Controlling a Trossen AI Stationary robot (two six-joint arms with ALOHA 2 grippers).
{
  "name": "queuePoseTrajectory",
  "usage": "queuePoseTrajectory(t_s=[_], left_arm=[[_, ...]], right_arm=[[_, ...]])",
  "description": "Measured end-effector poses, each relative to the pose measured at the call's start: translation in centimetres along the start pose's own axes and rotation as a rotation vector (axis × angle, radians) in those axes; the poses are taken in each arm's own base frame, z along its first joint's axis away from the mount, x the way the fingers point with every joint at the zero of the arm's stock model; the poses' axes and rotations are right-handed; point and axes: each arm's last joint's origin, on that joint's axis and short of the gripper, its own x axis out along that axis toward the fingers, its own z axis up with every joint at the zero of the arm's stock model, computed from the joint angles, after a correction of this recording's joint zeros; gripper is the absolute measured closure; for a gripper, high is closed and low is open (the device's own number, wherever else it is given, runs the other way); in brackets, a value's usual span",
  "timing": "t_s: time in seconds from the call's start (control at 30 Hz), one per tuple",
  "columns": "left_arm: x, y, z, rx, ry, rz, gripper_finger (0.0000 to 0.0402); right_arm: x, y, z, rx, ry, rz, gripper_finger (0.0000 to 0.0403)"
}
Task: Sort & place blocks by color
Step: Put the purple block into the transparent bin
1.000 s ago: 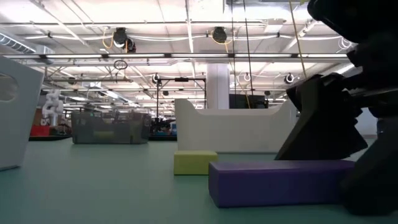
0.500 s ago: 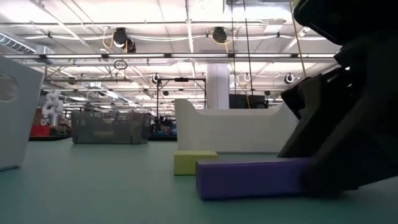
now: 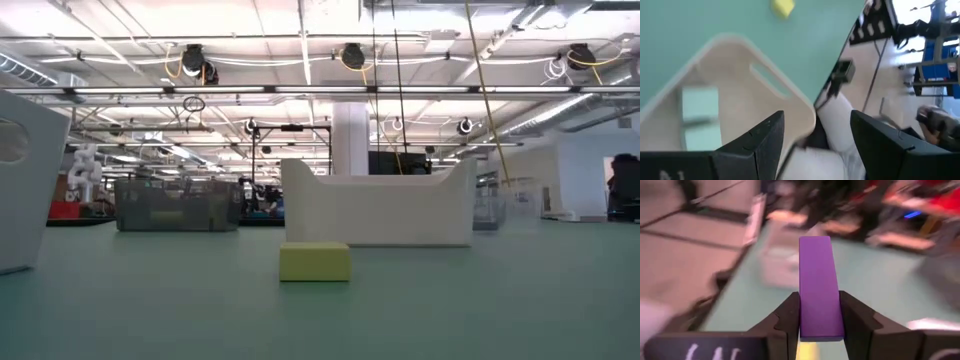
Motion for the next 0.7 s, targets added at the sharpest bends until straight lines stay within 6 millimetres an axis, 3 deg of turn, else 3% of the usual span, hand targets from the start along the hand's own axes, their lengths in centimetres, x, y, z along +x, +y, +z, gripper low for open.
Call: queuePoseTrajectory(t_s=[0.3, 0.43, 0.7], left_arm=[[0.6, -1.0, 2.8, 0.28, -0.156, -0.072, 0.0172], [0.7, -1.8, 4.0, 0.394, -0.252, -0.115, 0.0172], [0.6, -2.6, 5.9, 0.492, -0.361, -0.164, 0.0172]], right_arm=[[-3.5, -5.3, 5.9, -0.138, -0.13, -0.383, 0.0308], [-4.3, -7.8, 7.8, -0.166, -0.164, -0.47, 0.0308], [-4.6, -11.5, 9.5, -0.214, -0.184, -0.595, 0.0308]])
